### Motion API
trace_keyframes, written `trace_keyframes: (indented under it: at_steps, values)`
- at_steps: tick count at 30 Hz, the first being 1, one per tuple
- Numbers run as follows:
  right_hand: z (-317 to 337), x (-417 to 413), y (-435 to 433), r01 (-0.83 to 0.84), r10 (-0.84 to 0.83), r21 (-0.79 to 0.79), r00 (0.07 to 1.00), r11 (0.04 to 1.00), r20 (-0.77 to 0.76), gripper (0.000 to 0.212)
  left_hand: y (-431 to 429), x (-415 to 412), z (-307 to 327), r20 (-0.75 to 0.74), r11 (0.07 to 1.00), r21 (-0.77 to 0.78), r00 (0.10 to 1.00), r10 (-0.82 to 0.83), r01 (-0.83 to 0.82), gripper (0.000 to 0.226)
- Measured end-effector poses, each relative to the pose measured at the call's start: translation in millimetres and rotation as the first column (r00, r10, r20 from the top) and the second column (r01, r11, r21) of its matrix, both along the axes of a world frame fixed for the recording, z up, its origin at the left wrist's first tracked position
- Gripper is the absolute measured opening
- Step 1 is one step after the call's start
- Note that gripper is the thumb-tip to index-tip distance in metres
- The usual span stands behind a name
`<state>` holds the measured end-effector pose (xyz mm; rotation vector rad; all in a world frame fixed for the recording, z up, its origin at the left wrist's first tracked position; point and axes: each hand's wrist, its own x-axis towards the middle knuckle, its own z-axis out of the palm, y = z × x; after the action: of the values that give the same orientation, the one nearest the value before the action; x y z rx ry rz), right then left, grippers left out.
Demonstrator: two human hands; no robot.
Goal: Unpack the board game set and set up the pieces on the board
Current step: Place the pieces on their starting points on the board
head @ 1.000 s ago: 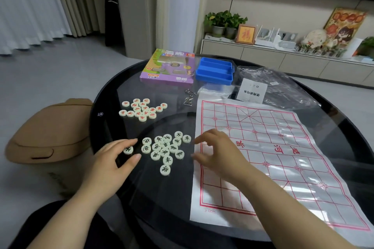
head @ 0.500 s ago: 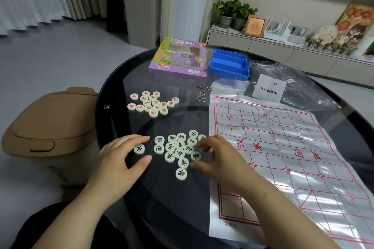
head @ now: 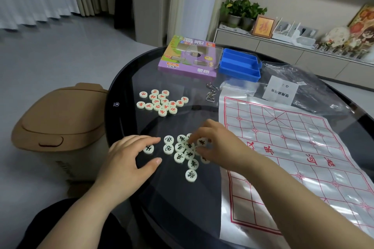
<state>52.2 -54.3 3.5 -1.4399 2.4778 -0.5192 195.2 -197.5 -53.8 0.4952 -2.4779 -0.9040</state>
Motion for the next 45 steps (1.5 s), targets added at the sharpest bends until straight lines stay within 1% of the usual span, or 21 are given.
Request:
trace_keyframes:
  at_steps: [2, 4, 7, 15, 18, 22, 25, 28, 31, 33, 36, 37, 39, 41, 43, 45]
  values:
    - [4.8, -5.1, -3.9, -0.050, 0.053, 0.072, 0.998, 0.996, -0.037, 0.029, -0.8, 0.7, -0.2, 0.011, 1.000, 0.010, 1.000, -0.008, 0.008, 0.051]
    - [7.8, -7.5, -6.6, -0.081, 0.089, 0.118, 0.994, 0.990, -0.061, 0.029, -1.8, 0.5, -0.7, 0.008, 1.000, 0.009, 1.000, -0.010, 0.010, 0.051]
    - [6.3, -5.8, -8.9, -0.104, 0.112, 0.112, 0.991, 0.988, -0.071, 0.026, -2.9, -0.8, -2.0, -0.014, 1.000, -0.013, 1.000, -0.014, 0.014, 0.055]
    - [2.9, -2.9, -11.5, -0.069, 0.080, 0.133, 0.994, 0.989, -0.075, 0.027, -3.3, 0.0, -0.3, -0.004, 0.999, 0.024, 1.000, -0.031, 0.031, 0.046]
    - [4.1, -3.0, -12.6, -0.071, 0.080, 0.126, 0.994, 0.989, -0.069, 0.028, -3.8, 0.1, -0.9, -0.017, 0.999, 0.016, 0.999, -0.028, 0.028, 0.049]
    - [1.2, -4.3, -11.4, -0.069, 0.075, 0.069, 0.993, 0.995, -0.088, 0.026, -3.8, -1.0, -0.1, -0.023, 0.999, 0.014, 0.999, -0.032, 0.032, 0.051]
    - [-3.6, -3.2, -10.4, -0.079, 0.081, 0.021, 0.989, 0.997, -0.125, 0.024, -4.0, -0.8, -0.3, -0.024, 0.999, 0.017, 0.999, -0.033, 0.034, 0.046]
    - [-4.1, -1.0, -9.4, -0.071, 0.063, -0.053, 0.988, 0.996, -0.140, 0.024, -4.2, -0.1, -0.7, -0.033, 0.999, 0.014, 0.999, -0.033, 0.033, 0.052]
    - [3.0, -2.3, 2.9, 0.015, -0.043, -0.178, 0.987, 0.984, -0.153, 0.019, -3.6, -0.1, 0.4, -0.050, 0.998, 0.049, 0.998, -0.026, 0.028, 0.053]
    - [7.5, -6.3, 21.4, 0.091, -0.135, -0.227, 0.973, 0.970, -0.189, 0.015, -2.6, -0.3, 0.8, -0.093, 0.998, 0.054, 0.996, -0.012, 0.017, 0.054]
    - [6.5, -11.8, 55.7, 0.147, -0.208, -0.212, 0.930, 0.966, -0.304, 0.009, 7.8, -4.5, 5.9, -0.202, 0.996, -0.090, 0.979, -0.018, 0.000, 0.045]
    - [2.5, -13.5, 65.9, 0.155, -0.213, -0.189, 0.916, 0.970, -0.340, 0.011, 15.6, -8.6, 10.1, -0.222, 0.990, -0.143, 0.974, -0.041, 0.009, 0.042]
    - [-8.4, -12.7, 80.0, 0.157, -0.196, -0.132, 0.906, 0.979, -0.376, 0.013, 38.3, -18.8, 19.3, -0.229, 0.972, -0.220, 0.964, -0.138, 0.087, 0.037]
    - [-18.8, -10.8, 87.6, 0.127, -0.165, -0.120, 0.905, 0.985, -0.393, 0.011, 66.3, -28.6, 23.6, -0.194, 0.935, -0.292, 0.945, -0.262, 0.200, 0.033]
    - [-27.8, -8.2, 91.0, 0.092, -0.140, -0.143, 0.916, 0.985, -0.375, 0.014, 92.5, -35.5, 20.3, -0.105, 0.885, -0.362, 0.931, -0.351, 0.293, 0.032]
    - [-34.6, -8.1, 91.9, 0.086, -0.142, -0.173, 0.926, 0.981, -0.349, 0.023, 111.0, -38.6, 13.2, -0.019, 0.858, -0.358, 0.916, -0.401, 0.368, 0.033]
